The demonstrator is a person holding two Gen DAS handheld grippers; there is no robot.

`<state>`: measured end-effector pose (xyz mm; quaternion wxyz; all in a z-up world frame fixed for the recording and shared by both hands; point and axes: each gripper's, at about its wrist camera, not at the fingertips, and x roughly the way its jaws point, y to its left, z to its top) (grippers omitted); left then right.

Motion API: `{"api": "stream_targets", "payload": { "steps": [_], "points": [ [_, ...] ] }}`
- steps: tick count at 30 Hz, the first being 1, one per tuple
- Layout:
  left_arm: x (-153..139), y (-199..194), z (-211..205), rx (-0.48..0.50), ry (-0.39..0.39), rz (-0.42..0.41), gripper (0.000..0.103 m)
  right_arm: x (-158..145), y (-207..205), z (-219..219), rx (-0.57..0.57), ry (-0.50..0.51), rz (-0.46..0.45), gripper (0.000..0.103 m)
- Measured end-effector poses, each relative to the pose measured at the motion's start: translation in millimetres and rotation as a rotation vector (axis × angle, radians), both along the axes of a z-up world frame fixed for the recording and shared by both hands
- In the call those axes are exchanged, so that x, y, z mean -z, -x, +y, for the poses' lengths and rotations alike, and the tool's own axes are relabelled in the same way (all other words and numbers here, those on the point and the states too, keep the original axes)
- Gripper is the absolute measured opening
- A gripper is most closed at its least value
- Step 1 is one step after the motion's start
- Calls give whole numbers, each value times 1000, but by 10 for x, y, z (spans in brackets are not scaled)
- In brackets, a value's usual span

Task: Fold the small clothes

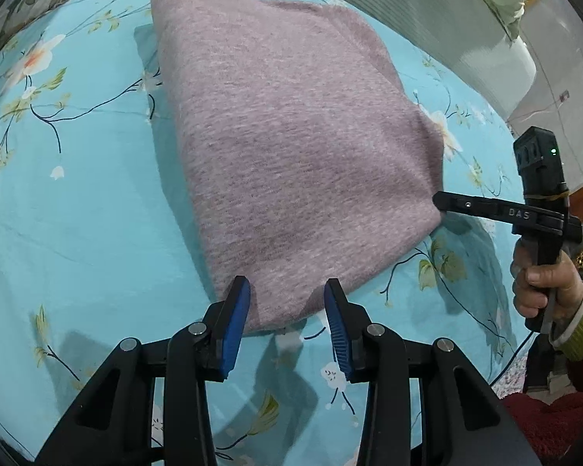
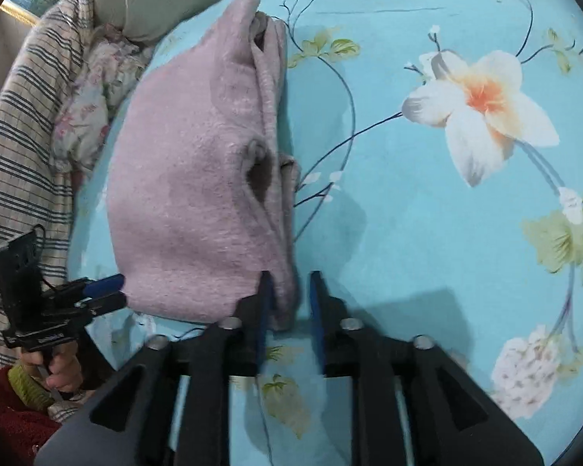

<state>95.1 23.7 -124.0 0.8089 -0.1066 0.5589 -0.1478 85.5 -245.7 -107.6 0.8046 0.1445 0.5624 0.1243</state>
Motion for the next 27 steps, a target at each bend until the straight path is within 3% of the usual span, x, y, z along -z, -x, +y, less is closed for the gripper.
{"api": "stream_targets", "payload": {
  "steps": [3,8,13,18,19,20,24,27],
  "points": [
    [-7,-23,4,7,9,11,40,-199,-1,-52,12,10,-23,29],
    [-274,40,63,26,41,-17,42,-634,-316,-79,42,-43,-173,29],
    [-535,-220,218,-55,64,-95,45,-594,-1051,64,25,-41,-217,29],
    [-641,-569,257,-105,55,-140,45,-521,-1515,202,68,-88,-183,29],
    [-643,-628,246,-108,54,-140,45,-488,-1591,213,62,-124,-167,28],
    [-626,-688,220,-110,55,-139,45,-500,-1606,221,53,-135,-168,6],
    [-628,-852,170,-111,59,-143,45,-774,-1466,171,56,-177,-283,6],
    [-617,-914,153,-107,60,-147,45,-641,-1512,110,83,-122,-227,7]
  ]
}}
